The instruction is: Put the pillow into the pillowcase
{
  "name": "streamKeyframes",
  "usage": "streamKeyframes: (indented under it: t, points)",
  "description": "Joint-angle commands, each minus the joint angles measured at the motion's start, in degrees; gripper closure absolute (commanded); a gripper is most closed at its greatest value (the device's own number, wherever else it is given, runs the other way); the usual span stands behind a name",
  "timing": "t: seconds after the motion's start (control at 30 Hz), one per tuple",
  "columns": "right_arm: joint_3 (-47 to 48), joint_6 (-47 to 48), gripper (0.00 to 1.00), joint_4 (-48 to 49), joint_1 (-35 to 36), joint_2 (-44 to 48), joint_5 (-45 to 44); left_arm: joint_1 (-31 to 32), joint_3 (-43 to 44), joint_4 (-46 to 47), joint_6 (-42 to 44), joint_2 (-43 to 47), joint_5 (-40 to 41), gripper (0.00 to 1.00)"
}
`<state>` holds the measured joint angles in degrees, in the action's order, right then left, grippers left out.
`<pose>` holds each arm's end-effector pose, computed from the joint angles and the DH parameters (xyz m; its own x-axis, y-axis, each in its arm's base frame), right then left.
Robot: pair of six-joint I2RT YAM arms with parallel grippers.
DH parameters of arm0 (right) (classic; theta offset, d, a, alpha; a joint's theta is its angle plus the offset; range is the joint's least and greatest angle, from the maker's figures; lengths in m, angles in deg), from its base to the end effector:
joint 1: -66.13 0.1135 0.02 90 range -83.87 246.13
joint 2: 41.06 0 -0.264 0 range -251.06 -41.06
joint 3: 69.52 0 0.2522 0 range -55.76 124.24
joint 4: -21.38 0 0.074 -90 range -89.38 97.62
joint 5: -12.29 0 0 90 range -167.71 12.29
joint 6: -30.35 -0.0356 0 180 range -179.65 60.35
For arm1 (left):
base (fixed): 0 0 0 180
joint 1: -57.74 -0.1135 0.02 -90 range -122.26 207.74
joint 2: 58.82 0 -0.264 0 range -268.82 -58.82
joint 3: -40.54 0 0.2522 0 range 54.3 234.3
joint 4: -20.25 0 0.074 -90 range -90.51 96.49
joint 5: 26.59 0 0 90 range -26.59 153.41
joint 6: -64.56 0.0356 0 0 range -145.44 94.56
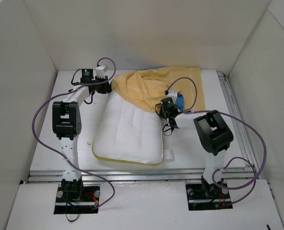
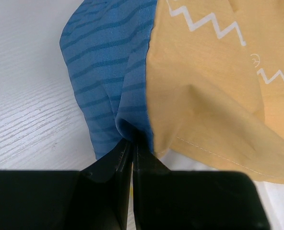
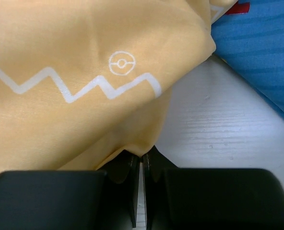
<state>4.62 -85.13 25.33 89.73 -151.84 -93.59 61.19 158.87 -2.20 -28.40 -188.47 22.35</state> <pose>0.3770 0.1541 0.1514 -0.5217 0.2236 -0.8233 0.0558 0.9719 0.2286 0.5172 -0.0546 0.2112 -0.5846 -0.0038 -0.8113 0.5610 0.7206 -0.4076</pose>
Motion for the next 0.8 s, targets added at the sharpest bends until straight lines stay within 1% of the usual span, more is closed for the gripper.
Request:
streamKeyframes:
  t: [0.0,0.1,0.23,0.27,0.33,0.37,0.4,0.47,0.57,0.67,0.73,0.77]
  points:
    - [1.94,-0.28,1.0,5.93,-0.57,3.46,2.33,0.51,2.56,-0.45,0.32,3.16,-4.38,1.0]
    - [2.29,0.25,1.0,2.16,-0.39,9.08,4.19,0.51,1.25,-3.18,0.06,7.2,-3.15,1.0]
    - [3.78,-0.98,1.0,-8.72,-0.3,16.55,6.2,1.65,-5.16,-4.23,-0.91,15.63,2.54,1.0]
    - [3.61,-1.07,1.0,-9.71,-0.39,19.35,7.08,1.66,-8.3,-3.97,-1.08,17.39,3.87,1.0]
    - [2.12,-1.85,1.0,-10.94,-0.22,22.09,8.76,2.18,-11.31,-2.57,-3.53,21.96,5.28,1.0]
    - [1.76,-1.86,1.0,-11.12,-0.3,24.54,8.93,2.18,-14.54,-1.43,-4.59,23.28,4.59,1.0]
    - [1.5,-1.86,1.0,-11.82,-0.04,25.69,9.11,2.18,-15.62,-0.03,-5.99,25.38,4.24,1.0]
    - [1.84,-1.51,1.0,-13.31,-0.04,28.32,9.11,2.18,-15.72,-0.45,-6.79,27.24,3.88,1.0]
    - [2.81,-1.16,1.0,-15.86,0.49,31.76,10.51,2.18,-13.09,-3.26,-8.46,28.39,4.94,1.0]
    - [3.43,-1.07,1.0,-17.45,0.93,35.44,10.52,2.79,-10.72,-6.68,-9.78,27.96,6.69,1.0]
    - [3.25,-0.46,1.0,-17.45,1.63,36.68,9.82,2.8,-12.1,-6.44,-10.92,28.39,9.31,1.0]
    - [2.82,-0.28,1.0,-18.76,1.63,37.73,9.55,3.32,-15.25,-5.3,-11.36,29.0,9.59,1.0]
